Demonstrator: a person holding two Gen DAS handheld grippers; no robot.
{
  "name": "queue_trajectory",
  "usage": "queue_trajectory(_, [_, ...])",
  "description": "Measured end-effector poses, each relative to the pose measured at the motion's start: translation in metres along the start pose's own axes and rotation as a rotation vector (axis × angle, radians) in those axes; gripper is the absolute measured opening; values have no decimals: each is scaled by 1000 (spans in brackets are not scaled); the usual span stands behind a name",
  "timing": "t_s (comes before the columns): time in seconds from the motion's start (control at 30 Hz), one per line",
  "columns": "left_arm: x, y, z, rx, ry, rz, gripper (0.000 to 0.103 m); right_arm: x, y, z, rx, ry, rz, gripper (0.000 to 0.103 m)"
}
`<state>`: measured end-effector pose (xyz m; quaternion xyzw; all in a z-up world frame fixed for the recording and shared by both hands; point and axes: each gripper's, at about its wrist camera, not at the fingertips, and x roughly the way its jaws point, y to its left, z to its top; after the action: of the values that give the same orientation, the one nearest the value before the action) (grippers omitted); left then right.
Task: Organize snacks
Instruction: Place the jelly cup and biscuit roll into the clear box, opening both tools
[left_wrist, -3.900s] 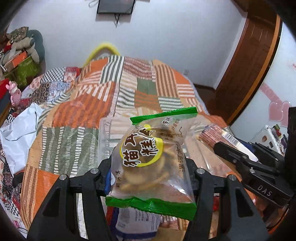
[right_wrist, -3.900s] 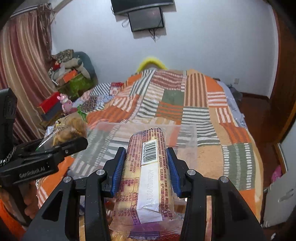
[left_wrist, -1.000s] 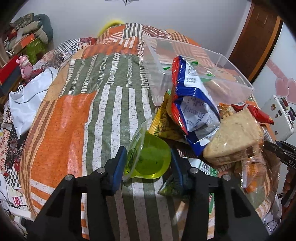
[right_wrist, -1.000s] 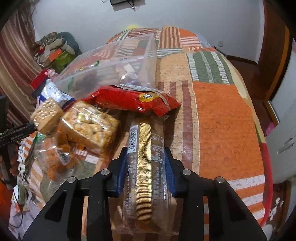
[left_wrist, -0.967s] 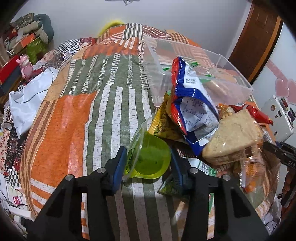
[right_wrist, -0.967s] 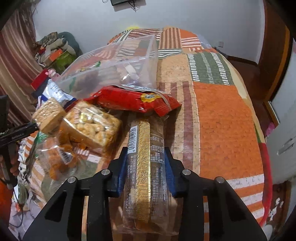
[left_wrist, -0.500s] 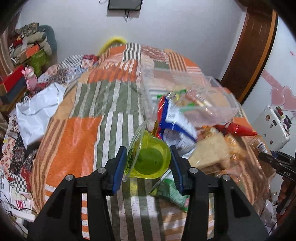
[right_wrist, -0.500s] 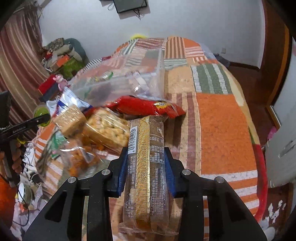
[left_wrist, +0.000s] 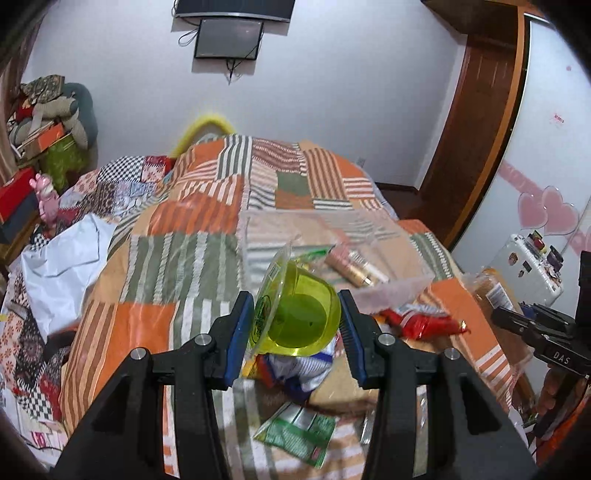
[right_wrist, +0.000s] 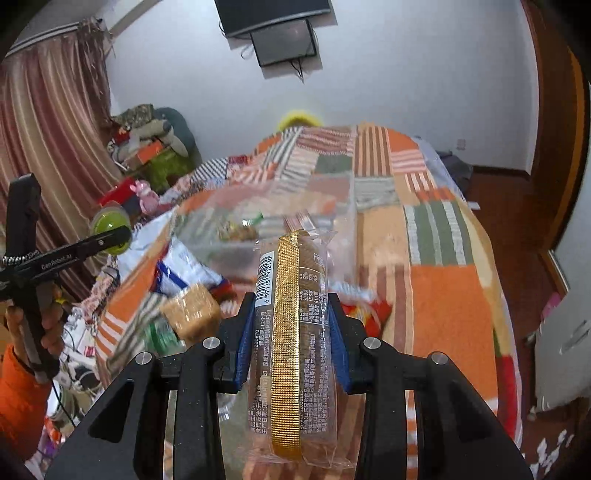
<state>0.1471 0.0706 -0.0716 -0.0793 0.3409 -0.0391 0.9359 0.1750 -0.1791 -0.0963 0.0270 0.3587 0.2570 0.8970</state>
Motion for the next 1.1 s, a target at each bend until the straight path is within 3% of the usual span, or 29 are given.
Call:
queue_trajectory(0.5, [54, -16, 41, -5, 30, -51, 46, 54, -1, 62, -9, -39, 22, 33])
queue_trajectory(1.1, [151, -52, 49, 18, 212, -84, 46, 128, -18, 90, -22, 88, -39, 33])
